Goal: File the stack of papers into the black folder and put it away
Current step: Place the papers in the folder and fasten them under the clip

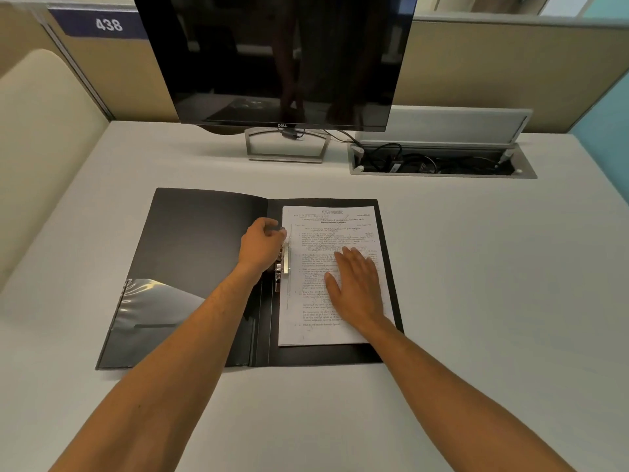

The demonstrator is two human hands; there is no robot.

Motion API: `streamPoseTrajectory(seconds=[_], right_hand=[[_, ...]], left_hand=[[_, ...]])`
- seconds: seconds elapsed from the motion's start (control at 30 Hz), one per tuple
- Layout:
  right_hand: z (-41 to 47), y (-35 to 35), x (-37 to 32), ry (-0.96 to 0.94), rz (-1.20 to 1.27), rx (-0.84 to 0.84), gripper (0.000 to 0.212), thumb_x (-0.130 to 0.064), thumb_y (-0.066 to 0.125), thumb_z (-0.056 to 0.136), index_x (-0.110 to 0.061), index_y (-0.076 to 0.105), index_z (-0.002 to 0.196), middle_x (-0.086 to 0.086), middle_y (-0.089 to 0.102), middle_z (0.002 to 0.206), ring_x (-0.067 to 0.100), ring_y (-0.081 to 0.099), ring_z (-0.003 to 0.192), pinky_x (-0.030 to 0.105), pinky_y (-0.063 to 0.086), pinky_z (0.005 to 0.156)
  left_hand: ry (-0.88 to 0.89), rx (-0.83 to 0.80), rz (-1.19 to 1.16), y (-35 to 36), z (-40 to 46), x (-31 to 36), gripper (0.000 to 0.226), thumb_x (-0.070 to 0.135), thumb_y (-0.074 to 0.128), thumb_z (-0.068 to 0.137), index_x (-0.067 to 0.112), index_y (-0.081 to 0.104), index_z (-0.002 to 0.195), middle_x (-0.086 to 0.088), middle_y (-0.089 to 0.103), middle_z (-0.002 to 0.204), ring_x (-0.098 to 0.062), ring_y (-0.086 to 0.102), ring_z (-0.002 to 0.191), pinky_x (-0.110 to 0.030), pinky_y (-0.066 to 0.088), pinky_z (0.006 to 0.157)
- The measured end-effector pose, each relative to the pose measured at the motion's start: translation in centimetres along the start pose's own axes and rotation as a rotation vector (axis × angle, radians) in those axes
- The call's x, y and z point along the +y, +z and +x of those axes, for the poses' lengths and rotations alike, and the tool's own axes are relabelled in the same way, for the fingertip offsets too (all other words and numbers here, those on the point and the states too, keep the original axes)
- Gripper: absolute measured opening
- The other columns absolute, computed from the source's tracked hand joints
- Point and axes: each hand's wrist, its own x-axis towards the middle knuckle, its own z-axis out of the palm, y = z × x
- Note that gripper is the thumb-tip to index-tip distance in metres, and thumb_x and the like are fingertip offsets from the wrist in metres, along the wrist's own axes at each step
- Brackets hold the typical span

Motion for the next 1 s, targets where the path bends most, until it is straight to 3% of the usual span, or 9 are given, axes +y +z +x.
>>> streamPoseTrajectory(seconds=[0.27,0.67,0.8,1.0], right_hand=[[-0.2,1.7,0.2,-0.034,-0.106,-0.01,0.056,-0.049,0.028,0.099,-0.019,0.033,0.146,0.005,0.028,0.156,0.023,0.02,0.146,0.042,0.001,0.12],[-0.3,1.9,0.1,-0.024,-0.129,-0.024,0.061,-0.053,0.019,0.097,-0.021,0.029,0.147,0.002,0.025,0.157,0.021,0.016,0.147,0.044,0.001,0.121],[-0.3,1.8,0.1,-0.031,-0.129,-0.02,0.064,-0.056,0.015,0.096,-0.021,0.029,0.147,0.002,0.025,0.157,0.021,0.016,0.147,0.044,0.002,0.12],[-0.4,1.8,0.0,-0.041,-0.125,-0.01,0.068,-0.057,0.01,0.093,-0.02,0.03,0.147,0.003,0.026,0.157,0.022,0.017,0.147,0.045,0.003,0.12]], left_hand=[[0.067,-0.022,-0.036,-0.7,-1.3,-1.0,0.027,0.03,0.055,0.096,0.015,0.068,0.114,0.001,0.07,0.11,-0.015,0.063,0.102,-0.031,0.052,0.086],[0.076,0.126,-0.127,-0.2,-4.4,-3.4,0.014,0.018,0.06,0.094,0.014,0.069,0.104,-0.001,0.072,0.1,-0.015,0.067,0.092,-0.025,0.055,0.08],[0.001,0.157,-0.182,0.0,-5.0,-4.3,0.012,0.021,0.064,0.092,0.015,0.069,0.101,0.0,0.071,0.095,-0.015,0.067,0.09,-0.032,0.057,0.083],[-0.067,0.141,-0.182,0.2,-5.5,-4.8,0.014,0.032,0.067,0.089,0.018,0.066,0.089,0.0,0.071,0.088,-0.021,0.069,0.085,-0.04,0.06,0.075]])
